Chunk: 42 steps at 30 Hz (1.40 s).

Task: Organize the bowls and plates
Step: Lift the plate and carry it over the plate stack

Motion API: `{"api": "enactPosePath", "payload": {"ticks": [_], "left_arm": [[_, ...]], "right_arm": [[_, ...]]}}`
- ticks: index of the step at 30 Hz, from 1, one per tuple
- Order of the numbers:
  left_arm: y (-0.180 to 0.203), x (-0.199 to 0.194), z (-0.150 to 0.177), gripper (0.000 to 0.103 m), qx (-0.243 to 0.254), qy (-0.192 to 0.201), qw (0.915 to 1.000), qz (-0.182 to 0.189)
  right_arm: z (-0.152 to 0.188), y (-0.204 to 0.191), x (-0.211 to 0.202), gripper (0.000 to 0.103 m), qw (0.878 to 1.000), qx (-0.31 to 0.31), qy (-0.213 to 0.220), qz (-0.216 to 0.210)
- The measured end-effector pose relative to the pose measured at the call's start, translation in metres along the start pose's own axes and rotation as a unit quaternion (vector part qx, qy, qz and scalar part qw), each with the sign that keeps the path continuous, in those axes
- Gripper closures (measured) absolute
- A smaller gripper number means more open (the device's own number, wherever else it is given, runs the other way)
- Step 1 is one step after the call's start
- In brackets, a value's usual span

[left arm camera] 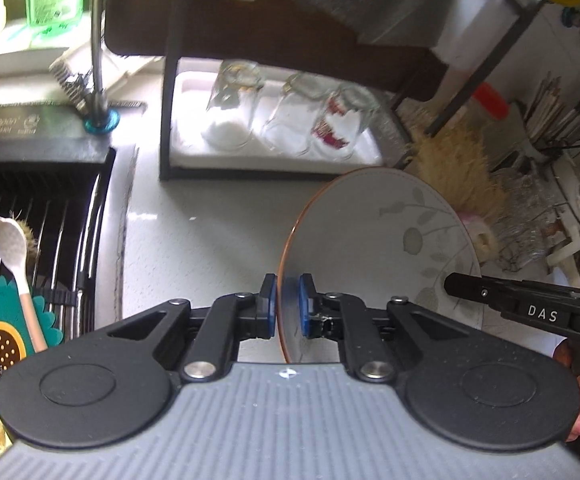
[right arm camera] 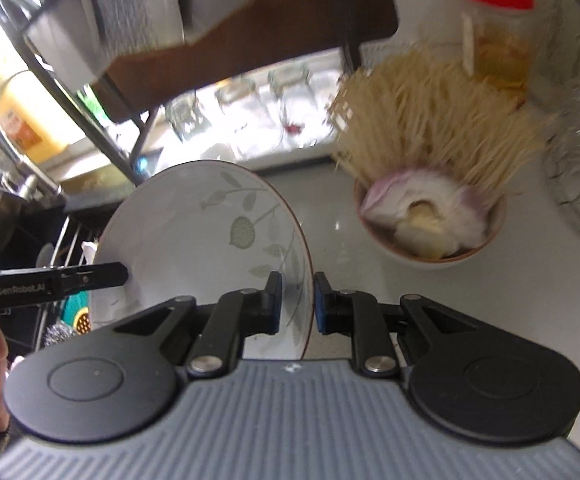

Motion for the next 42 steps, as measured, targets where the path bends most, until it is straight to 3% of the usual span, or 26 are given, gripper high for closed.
{"api": "enactPosePath", "payload": {"ticks": [9,20,29,42], "left_arm": [[0.041,-0.020,-0.002,0.090,0.015,0.002,0.9994,0.031],[0.086,-0.025,0.023,0.090,0.043,-0.003,0.9973,0.059],[0.116,-0.005,0.054,0.090,0.062,-0.029,0.9952,0.069],[0.135,0.047,0.092,0.090,0.083,-0.084,0.9907,0.068]], "right_arm": [[-0.003,0.019,-0.061,0.084,0.998,0.036,0.048,0.004],[0.026,0.039,-0.103,0.084,0.995,0.039,0.081,0.047],[0.062,0.071,-0.113,0.084,0.992,0.071,0.083,0.070],[0.104,0.110,-0.087,0.084,0.988,0.097,0.047,0.107]]}}
Point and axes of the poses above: each gripper's, at about its wrist camera, not at the fingertips, and x roughly the way its jaws point, y to its right, z to its underside, the point moved 7 cm from there along x, roughly the way its jaws point, and after that the axes turned 1 degree about z, right-handed, at the moved point
